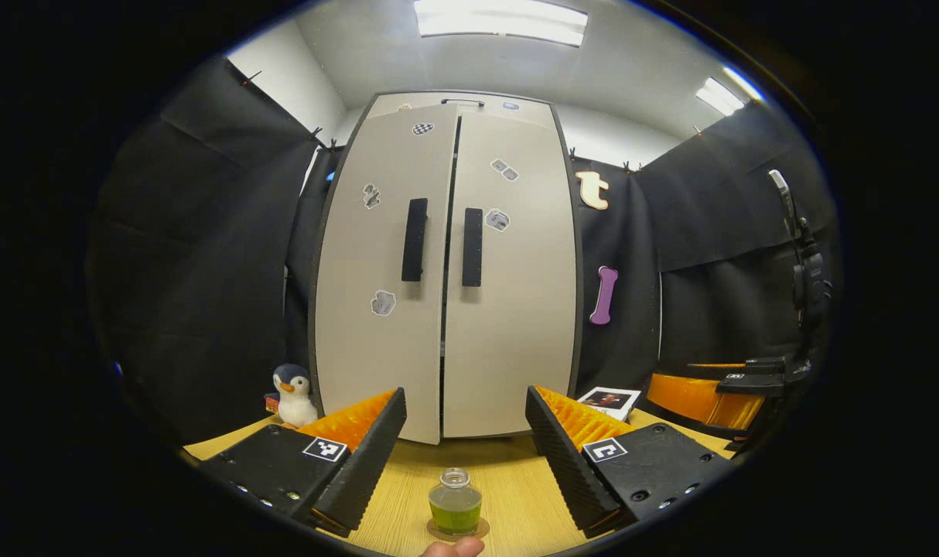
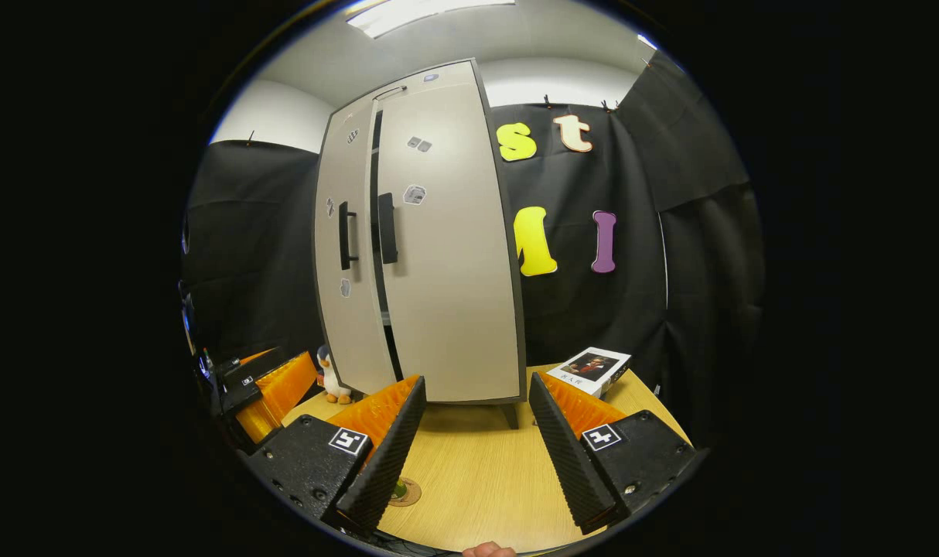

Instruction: Grasp the bottle in the cabinet with the left hand and place it on the coaster, then close the right door with the right hand and the left door with the left hand.

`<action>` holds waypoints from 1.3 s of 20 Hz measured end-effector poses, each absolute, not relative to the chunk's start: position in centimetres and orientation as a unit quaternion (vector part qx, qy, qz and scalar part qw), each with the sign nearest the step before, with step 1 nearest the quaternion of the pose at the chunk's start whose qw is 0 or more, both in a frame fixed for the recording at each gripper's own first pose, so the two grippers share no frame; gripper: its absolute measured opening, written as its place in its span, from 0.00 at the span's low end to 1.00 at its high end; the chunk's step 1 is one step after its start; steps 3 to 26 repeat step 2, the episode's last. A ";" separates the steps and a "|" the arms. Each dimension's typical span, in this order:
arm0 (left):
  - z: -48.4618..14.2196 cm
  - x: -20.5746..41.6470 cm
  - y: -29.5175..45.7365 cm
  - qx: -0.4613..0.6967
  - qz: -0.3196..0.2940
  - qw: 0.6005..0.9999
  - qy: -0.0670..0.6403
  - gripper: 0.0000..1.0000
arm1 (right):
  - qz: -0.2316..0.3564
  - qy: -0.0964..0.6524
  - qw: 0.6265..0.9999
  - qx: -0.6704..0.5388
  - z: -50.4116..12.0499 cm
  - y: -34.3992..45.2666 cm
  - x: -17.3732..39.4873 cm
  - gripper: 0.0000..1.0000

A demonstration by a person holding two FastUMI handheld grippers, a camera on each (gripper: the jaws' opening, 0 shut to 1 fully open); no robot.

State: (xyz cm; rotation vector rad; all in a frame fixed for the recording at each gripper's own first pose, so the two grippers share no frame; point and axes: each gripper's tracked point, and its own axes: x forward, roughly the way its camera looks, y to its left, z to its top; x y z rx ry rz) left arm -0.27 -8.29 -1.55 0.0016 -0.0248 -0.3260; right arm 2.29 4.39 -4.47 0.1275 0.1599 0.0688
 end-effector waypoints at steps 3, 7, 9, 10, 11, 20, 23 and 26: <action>-1.6 -0.3 -8.2 0.001 -0.162 0.987 -0.012 0.95 | 0.034 0.081 0.994 0.065 -4.5 4.5 2.4 0.83; -1.6 -0.3 -8.2 0.001 -0.162 0.987 -0.012 0.95 | 0.034 0.081 0.994 0.065 -4.5 4.5 2.4 0.83; -1.6 -0.3 -8.2 0.001 -0.162 0.987 -0.012 0.95 | 0.034 0.081 0.994 0.065 -4.5 4.5 2.4 0.83; -1.6 -0.3 -8.2 0.001 -0.162 0.987 -0.012 0.95 | 0.034 0.081 0.994 0.065 -4.5 4.5 2.4 0.83; -1.6 -0.3 -8.2 0.001 -0.162 0.987 -0.012 0.95 | 0.034 0.081 0.994 0.065 -4.5 4.5 2.4 0.83; -1.6 -0.3 -8.2 0.001 -0.162 0.987 -0.012 0.95 | 0.034 0.081 0.994 0.065 -4.5 4.5 2.4 0.83; -1.6 -0.3 -8.2 0.001 -0.162 0.987 -0.012 0.95 | 0.034 0.081 0.994 0.065 -4.5 4.5 2.4 0.83; -1.6 -0.3 -8.2 0.001 -0.162 0.987 -0.012 0.95 | 0.034 0.081 0.994 0.065 -4.5 4.5 2.4 0.83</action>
